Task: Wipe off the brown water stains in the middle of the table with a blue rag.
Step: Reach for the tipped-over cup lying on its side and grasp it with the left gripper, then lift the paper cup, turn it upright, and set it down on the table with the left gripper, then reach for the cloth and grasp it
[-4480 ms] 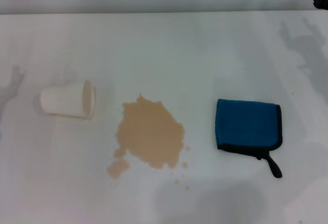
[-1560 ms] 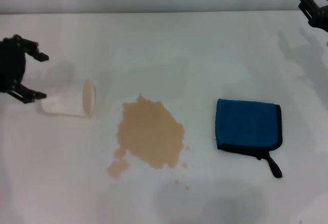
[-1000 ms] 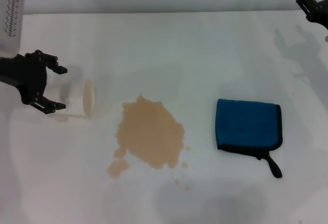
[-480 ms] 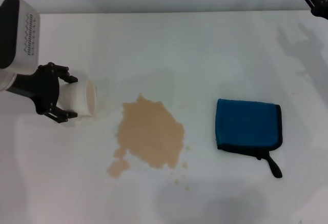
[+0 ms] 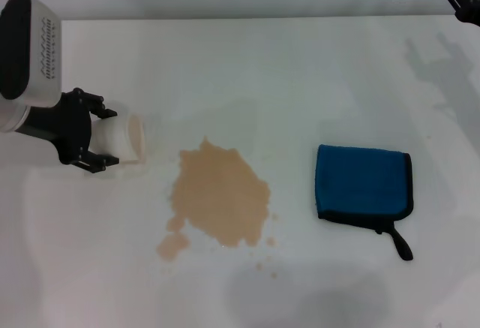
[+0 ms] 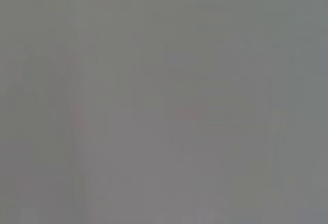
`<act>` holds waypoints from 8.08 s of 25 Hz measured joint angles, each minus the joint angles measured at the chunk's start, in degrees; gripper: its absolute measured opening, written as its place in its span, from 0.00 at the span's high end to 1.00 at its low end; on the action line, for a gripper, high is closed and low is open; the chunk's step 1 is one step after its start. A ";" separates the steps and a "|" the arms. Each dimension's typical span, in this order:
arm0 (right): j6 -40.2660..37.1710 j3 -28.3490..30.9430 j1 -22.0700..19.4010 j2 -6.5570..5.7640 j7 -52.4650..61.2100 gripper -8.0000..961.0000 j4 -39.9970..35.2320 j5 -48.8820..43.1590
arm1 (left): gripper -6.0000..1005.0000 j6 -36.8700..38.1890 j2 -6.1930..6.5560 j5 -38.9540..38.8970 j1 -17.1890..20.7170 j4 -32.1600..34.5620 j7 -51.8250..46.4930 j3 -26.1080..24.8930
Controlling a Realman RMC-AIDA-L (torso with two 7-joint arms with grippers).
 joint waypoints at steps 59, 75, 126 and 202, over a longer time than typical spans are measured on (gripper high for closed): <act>2.03 0.23 0.85 0.08 -0.17 0.30 -0.50 0.17 | 0.26 -18.51 -6.18 -86.36 9.94 -43.82 46.75 -20.19; 2.03 0.23 0.66 0.07 -0.19 0.30 -0.61 1.00 | 0.23 -16.54 -6.30 -86.44 10.06 -45.14 48.04 -20.18; 7.01 -11.06 0.72 -2.20 20.08 0.30 -6.32 -0.92 | 0.11 14.08 -6.01 -89.41 25.75 -45.33 31.99 -20.61; -17.72 -31.94 18.92 0.07 116.55 0.31 -37.64 -125.70 | 0.11 13.72 -5.72 -91.67 25.11 -42.46 30.53 -20.67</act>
